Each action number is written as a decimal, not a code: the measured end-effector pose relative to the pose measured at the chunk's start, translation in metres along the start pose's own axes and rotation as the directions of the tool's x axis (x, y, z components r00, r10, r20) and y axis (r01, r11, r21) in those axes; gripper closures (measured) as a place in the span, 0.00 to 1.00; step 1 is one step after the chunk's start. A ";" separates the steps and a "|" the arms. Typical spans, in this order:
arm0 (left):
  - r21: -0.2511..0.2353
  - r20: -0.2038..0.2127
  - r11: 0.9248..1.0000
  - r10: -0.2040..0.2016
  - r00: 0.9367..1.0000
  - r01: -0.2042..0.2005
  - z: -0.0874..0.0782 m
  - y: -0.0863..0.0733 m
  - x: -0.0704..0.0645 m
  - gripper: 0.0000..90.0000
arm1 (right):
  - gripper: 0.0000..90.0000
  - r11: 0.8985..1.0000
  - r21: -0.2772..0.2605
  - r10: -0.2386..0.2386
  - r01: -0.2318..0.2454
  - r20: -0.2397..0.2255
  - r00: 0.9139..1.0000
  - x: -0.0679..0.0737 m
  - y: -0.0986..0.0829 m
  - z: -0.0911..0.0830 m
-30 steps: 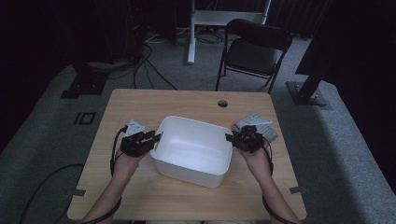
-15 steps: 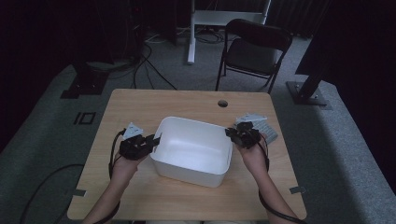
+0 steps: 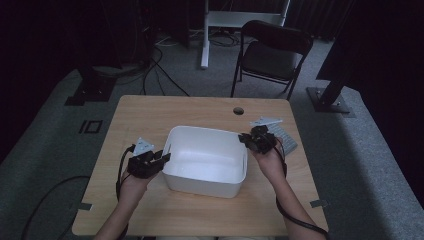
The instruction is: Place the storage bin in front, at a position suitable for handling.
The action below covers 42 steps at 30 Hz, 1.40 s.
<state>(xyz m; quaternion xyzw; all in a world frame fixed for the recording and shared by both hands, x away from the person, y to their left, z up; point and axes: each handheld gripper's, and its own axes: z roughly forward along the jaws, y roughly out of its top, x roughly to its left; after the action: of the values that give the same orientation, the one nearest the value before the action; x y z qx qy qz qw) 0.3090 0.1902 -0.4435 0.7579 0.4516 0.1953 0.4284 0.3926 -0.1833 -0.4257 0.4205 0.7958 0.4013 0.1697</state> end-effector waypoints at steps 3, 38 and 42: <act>0.006 0.001 1.000 -0.008 1.000 0.008 -0.003 -0.002 -0.004 0.77 | 0.92 1.000 0.002 -0.004 0.004 -0.010 1.000 -0.002 0.002 0.003; -0.064 0.026 0.998 0.000 1.000 0.002 0.032 0.026 0.032 0.56 | 0.73 0.998 -0.014 0.069 -0.069 -0.038 0.997 0.006 -0.018 -0.013; -0.065 0.022 0.998 0.010 1.000 -0.009 0.034 0.027 0.031 0.63 | 0.76 0.997 -0.020 0.076 -0.077 -0.016 0.997 0.007 -0.016 -0.011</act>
<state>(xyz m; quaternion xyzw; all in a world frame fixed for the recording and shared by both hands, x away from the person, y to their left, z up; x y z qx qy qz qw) 0.3622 0.1940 -0.4432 0.7479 0.4365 0.2034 0.4569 0.3731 -0.1888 -0.4306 0.4458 0.7762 0.4189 0.1525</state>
